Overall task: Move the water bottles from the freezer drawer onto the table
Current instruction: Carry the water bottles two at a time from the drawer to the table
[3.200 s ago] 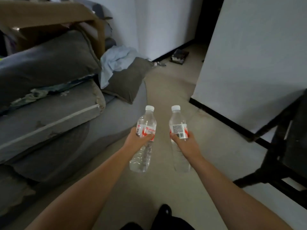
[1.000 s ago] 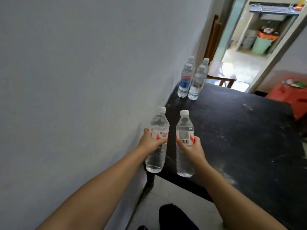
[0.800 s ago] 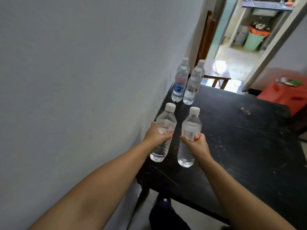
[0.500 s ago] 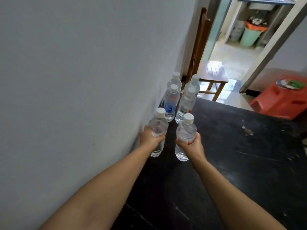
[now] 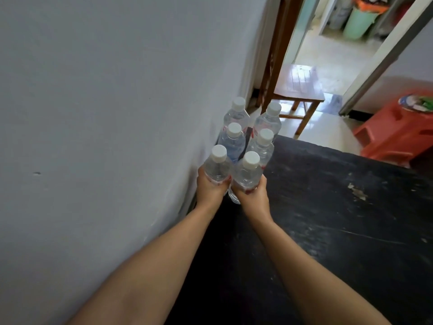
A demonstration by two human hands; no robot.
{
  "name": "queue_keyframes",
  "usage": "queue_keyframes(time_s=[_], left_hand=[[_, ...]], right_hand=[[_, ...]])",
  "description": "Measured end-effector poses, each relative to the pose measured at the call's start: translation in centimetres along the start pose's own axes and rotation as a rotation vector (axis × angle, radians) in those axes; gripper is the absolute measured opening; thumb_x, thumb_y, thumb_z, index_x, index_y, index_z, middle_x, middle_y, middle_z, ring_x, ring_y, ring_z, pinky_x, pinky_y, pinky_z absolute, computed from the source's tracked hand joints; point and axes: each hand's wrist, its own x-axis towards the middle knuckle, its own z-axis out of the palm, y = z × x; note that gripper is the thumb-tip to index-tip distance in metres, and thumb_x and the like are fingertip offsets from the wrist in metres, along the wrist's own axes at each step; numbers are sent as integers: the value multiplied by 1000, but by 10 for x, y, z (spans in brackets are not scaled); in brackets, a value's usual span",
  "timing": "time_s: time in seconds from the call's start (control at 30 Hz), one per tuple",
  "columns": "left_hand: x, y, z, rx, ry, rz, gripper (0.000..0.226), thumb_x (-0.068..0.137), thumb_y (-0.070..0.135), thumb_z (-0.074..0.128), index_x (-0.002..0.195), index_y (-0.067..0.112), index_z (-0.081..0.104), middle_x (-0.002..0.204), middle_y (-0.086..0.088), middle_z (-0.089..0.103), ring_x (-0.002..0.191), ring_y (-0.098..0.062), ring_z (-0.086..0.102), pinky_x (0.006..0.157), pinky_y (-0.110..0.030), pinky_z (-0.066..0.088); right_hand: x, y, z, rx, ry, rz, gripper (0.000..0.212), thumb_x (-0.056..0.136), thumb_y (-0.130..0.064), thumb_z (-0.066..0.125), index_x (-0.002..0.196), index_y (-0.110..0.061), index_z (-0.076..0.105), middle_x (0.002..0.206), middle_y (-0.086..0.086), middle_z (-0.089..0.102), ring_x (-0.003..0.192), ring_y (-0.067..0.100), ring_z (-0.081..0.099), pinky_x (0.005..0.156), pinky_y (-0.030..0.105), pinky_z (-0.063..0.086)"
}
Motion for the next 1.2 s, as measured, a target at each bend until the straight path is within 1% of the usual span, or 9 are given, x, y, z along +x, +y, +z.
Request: queue_keyframes(time_s=[0.2, 0.3, 0.43, 0.57, 0.63, 0.8, 0.9, 1.03, 1.2], left_hand=[[4, 1, -5, -3, -130, -41, 45, 69, 9, 82, 110, 14, 63, 101, -1, 73, 91, -13, 71, 78, -29, 59], [-8, 3, -9, 70, -160, -151, 82, 58, 30, 86, 129, 24, 45, 117, 6, 66, 104, -12, 65, 92, -37, 55], [-42, 19, -17, 132, -200, -214, 41, 84, 7, 68, 90, 35, 39, 83, 17, 49, 72, 5, 46, 61, -3, 41], [-62, 14, -38, 164, -182, -262, 39, 88, 15, 63, 125, 19, 48, 93, 3, 57, 79, -9, 49, 70, -26, 40], [-77, 13, -51, 202, -168, -277, 40, 88, 17, 62, 126, 13, 51, 84, 5, 55, 79, -11, 52, 73, -29, 43], [-134, 13, -90, 276, -156, -235, 33, 84, 18, 62, 116, 12, 61, 112, -14, 67, 106, -29, 63, 91, -39, 51], [-180, 3, -118, 291, -148, -228, 26, 84, 17, 62, 110, 11, 63, 110, -17, 67, 105, -32, 63, 88, -39, 52], [-248, -16, -159, 305, -210, -266, 20, 86, 18, 61, 106, 13, 64, 94, -8, 63, 84, -23, 60, 61, -26, 43], [-311, -30, -203, 321, -188, -301, 20, 88, 17, 59, 106, 13, 64, 98, -11, 64, 86, -19, 58, 66, -26, 42]], right_hand=[[7, 7, -3, 8, -19, 27, 76, 78, -28, 77, 141, -23, 34, 134, 5, 53, 117, 18, 55, 87, 27, 45], [3, 13, -5, -32, -35, 71, 78, 77, -29, 76, 141, -21, 32, 137, 8, 51, 120, 22, 54, 93, 34, 47], [-16, 11, -9, -101, -64, 131, 82, 80, -32, 74, 146, -17, 28, 141, 10, 47, 126, 26, 49, 99, 37, 45], [-47, 5, -15, -229, -107, 125, 62, 89, -21, 65, 143, -12, 35, 138, 10, 48, 124, 25, 50, 87, 27, 40], [-68, 4, -18, -260, -128, 126, 51, 90, -21, 62, 137, -12, 44, 131, 7, 54, 114, 23, 56, 84, 30, 47], [-130, 6, -17, -229, -164, 121, 32, 91, -14, 57, 122, -10, 56, 101, 4, 63, 82, 17, 62, 85, 43, 57], [-174, 14, -11, -280, -198, 58, 26, 91, -13, 55, 116, -9, 59, 87, -1, 62, 76, 20, 62, 80, 45, 57], [-237, 28, -2, -384, -307, -14, 20, 91, -10, 52, 107, -9, 63, 79, 2, 65, 73, 20, 63, 70, 37, 56], [-286, 31, 18, -718, -552, -95, 11, 90, -15, 51, 92, -14, 62, 80, 7, 67, 72, 20, 64, 66, 33, 54]])
